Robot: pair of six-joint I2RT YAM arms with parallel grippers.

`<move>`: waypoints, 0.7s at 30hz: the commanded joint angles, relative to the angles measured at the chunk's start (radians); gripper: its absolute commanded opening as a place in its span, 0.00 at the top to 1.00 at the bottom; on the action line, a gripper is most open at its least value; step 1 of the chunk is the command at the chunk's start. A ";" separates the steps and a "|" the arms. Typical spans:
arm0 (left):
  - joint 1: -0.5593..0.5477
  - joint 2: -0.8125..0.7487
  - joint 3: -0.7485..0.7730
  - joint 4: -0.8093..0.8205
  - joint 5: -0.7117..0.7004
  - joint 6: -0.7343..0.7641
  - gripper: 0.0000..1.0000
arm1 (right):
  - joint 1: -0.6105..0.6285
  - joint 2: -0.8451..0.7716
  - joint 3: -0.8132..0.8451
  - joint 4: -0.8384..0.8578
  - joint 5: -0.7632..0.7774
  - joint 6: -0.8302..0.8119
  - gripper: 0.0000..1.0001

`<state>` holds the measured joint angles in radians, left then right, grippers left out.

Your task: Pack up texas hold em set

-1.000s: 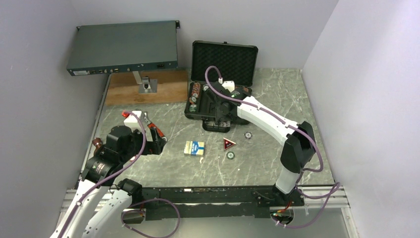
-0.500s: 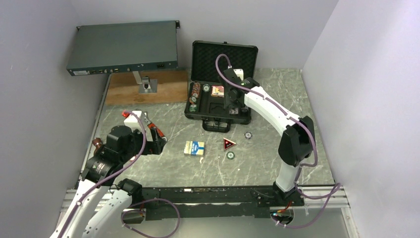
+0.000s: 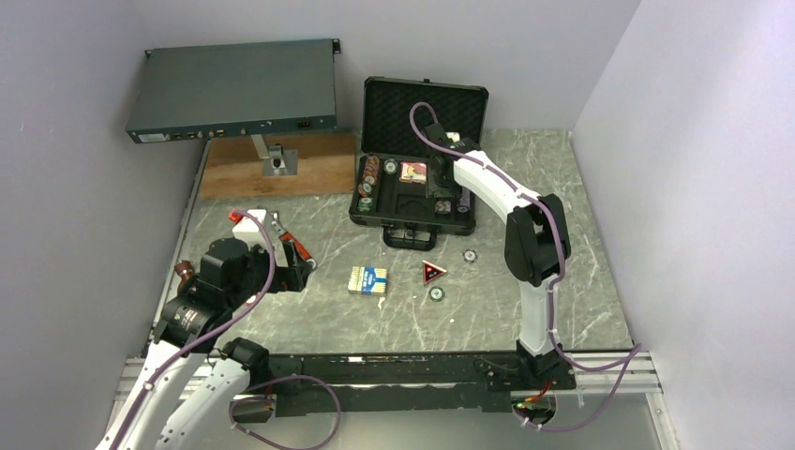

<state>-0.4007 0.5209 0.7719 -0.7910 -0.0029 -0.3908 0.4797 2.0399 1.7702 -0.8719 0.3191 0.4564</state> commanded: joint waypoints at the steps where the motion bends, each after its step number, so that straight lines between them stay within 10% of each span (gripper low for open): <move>1: -0.003 0.010 0.004 -0.003 -0.031 -0.020 0.01 | -0.010 -0.017 0.065 0.029 -0.004 -0.013 1.00; 21: 0.000 0.013 0.001 0.003 -0.019 -0.016 0.01 | -0.018 -0.022 -0.089 0.044 -0.033 0.050 1.00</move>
<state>-0.4007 0.5343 0.7719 -0.7921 -0.0170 -0.3916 0.4652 2.0449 1.6981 -0.8249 0.2817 0.4778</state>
